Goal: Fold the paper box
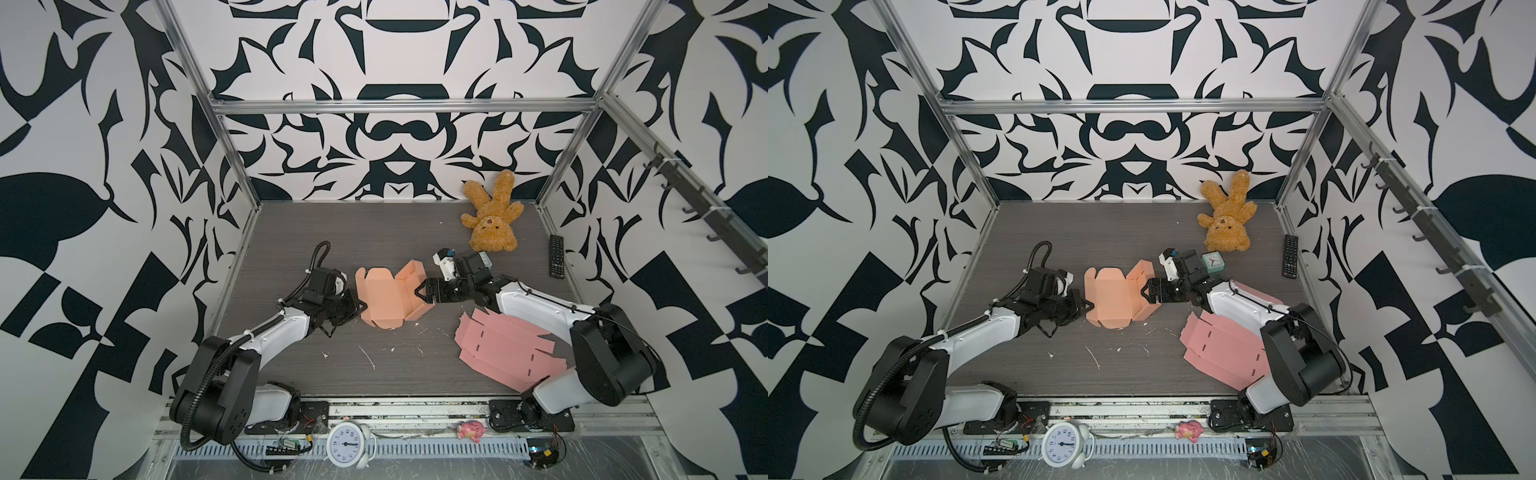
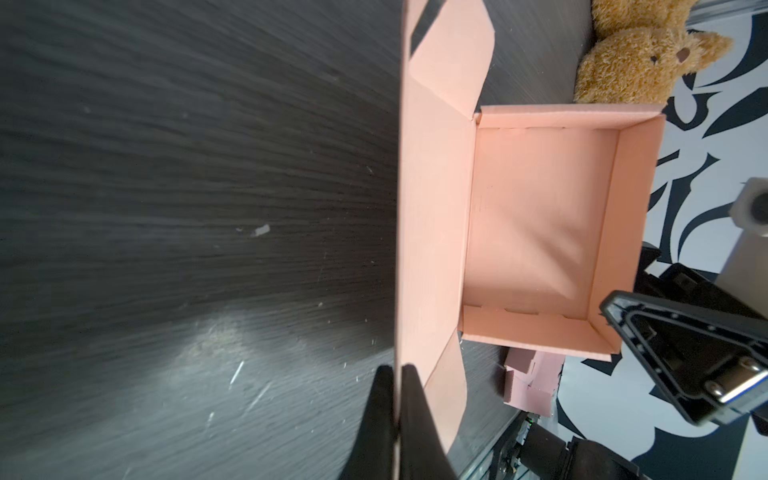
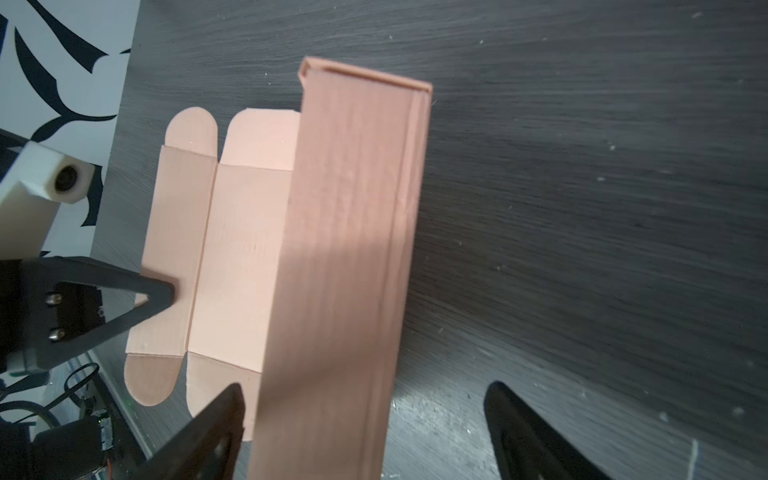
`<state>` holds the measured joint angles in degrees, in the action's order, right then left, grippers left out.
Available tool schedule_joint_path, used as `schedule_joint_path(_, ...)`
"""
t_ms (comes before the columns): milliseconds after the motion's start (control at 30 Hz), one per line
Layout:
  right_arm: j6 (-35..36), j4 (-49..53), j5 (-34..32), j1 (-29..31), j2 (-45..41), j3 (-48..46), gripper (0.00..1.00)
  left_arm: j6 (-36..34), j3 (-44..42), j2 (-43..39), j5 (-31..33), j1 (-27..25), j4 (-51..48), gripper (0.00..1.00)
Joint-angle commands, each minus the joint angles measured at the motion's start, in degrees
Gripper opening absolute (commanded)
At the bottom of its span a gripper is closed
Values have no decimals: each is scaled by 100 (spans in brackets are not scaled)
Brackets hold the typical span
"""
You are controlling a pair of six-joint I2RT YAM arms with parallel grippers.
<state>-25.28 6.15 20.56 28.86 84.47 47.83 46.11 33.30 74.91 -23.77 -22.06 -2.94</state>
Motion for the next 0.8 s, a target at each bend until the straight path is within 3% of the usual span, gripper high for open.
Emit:
schedule_joint_path(0, 53, 344, -286, 6, -343, -29, 96, -577, 173, -376, 46, 27, -546, 4)
schedule_joint_path(433, 231, 1233, -1207, 47, -1871, -170, 96, -2596, 1274, -651, -137, 28, -2573, 6)
schedule_joint_path(600, 438, 585, -1446, 119, -2498, -644, 95, -2978, 1833, -307, -590, 27, -3020, 8)
schedule_joint_path(767, 797, -384, -1001, 163, -2383, -850, 96, -3470, 2373, 61, -575, 29, -3642, 9)
